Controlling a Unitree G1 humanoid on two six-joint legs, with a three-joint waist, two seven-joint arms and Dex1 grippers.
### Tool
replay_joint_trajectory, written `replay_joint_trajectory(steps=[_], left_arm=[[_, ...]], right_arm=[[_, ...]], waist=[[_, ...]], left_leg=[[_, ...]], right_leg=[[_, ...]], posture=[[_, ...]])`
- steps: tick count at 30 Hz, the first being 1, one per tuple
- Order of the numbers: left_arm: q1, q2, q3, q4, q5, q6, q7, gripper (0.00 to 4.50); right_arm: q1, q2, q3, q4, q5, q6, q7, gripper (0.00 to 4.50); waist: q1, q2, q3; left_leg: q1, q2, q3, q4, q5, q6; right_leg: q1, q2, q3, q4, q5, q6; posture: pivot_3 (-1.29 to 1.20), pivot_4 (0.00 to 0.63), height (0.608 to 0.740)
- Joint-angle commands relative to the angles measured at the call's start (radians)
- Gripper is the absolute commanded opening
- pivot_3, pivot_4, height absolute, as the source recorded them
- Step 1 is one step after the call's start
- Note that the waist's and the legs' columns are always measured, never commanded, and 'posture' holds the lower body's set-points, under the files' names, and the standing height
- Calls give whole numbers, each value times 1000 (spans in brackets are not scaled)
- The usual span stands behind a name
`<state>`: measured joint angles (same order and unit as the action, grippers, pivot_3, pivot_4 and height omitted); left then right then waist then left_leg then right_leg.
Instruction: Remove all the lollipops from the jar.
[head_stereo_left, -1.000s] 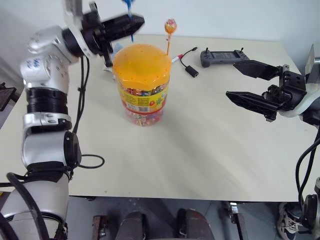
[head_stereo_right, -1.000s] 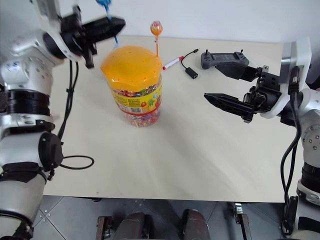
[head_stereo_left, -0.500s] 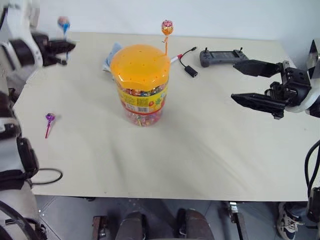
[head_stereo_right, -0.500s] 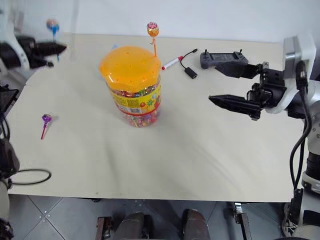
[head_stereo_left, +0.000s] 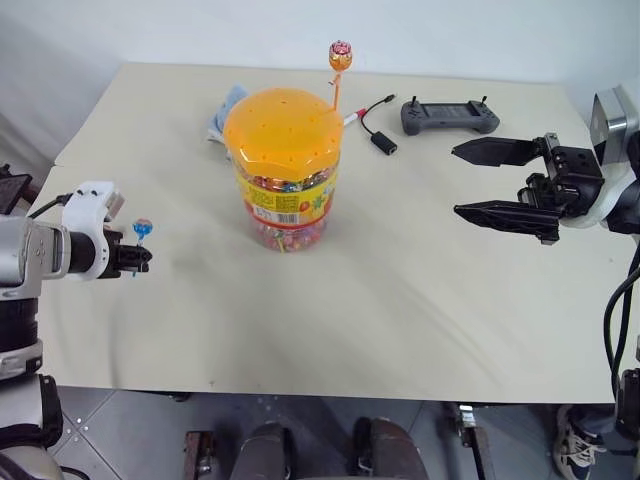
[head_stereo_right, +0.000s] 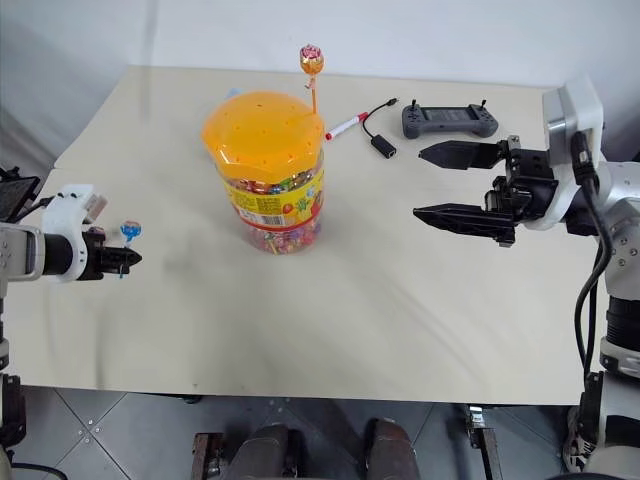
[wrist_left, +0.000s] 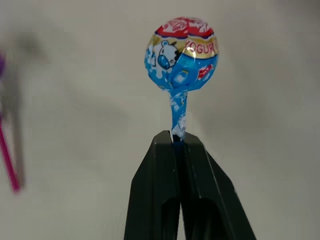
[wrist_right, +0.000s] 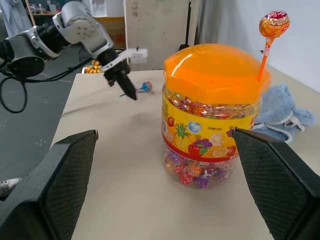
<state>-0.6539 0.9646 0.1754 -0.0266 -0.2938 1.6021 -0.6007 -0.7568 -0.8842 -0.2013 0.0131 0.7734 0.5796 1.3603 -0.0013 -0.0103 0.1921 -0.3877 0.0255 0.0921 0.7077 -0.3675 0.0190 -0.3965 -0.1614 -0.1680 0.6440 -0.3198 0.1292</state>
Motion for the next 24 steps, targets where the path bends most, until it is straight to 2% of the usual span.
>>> replay_joint_trajectory(steps=[1, 2, 4, 15, 20, 24], left_arm=[[45, 23, 44, -43, -35, 12, 15, 23], [48, 18, 60, -41, -42, 12, 21, 511], [56, 28, 68, -48, -57, 12, 20, 996], [15, 132, 114, -185, -197, -10, -54, 4444], [-15, 180, 175, -163, -255, -142, -147, 4484], [-23, 104, 283, -133, -285, -434, -226, 4484]], right_arm=[[-22, -1, -20, 0, 2, -21, 7, 4500], [-22, -1, -21, -1, 2, -21, 7, 4500], [-25, -2, -18, 2, 0, -22, 9, 4500], [-42, -29, -22, 30, -38, -50, 26, 4500], [-99, 1, -14, 59, -61, -60, -17, 4500], [-168, 65, 46, 94, -149, -70, -139, 4500]], waist=[[2, 0, 0], [4, 0, 0], [7, 0, 0], [4, 0, 0], [0, 0, 0], [-2, 0, 0]], left_leg=[[0, 0, 0, 0, 0, 0], [0, 0, 0, 0, 0, 0], [-1, 0, 0, 0, 0, 0], [0, 0, 0, 0, 0, 0], [0, 0, 1, -1, 0, -1], [0, 1, 2, -1, 0, -1]], right_leg=[[0, 0, 0, 0, 0, 0], [0, 0, 0, 0, 0, 0], [0, 0, 0, 0, 0, 0], [0, 0, 1, 0, 0, 0], [-1, 0, 2, 0, 0, 0], [-1, 1, 2, 0, 0, 0]], posture=[[0, 150, 740], [0, 150, 740], [0, 150, 740], [0, 150, 740], [0, 150, 740], [0, 150, 740]])
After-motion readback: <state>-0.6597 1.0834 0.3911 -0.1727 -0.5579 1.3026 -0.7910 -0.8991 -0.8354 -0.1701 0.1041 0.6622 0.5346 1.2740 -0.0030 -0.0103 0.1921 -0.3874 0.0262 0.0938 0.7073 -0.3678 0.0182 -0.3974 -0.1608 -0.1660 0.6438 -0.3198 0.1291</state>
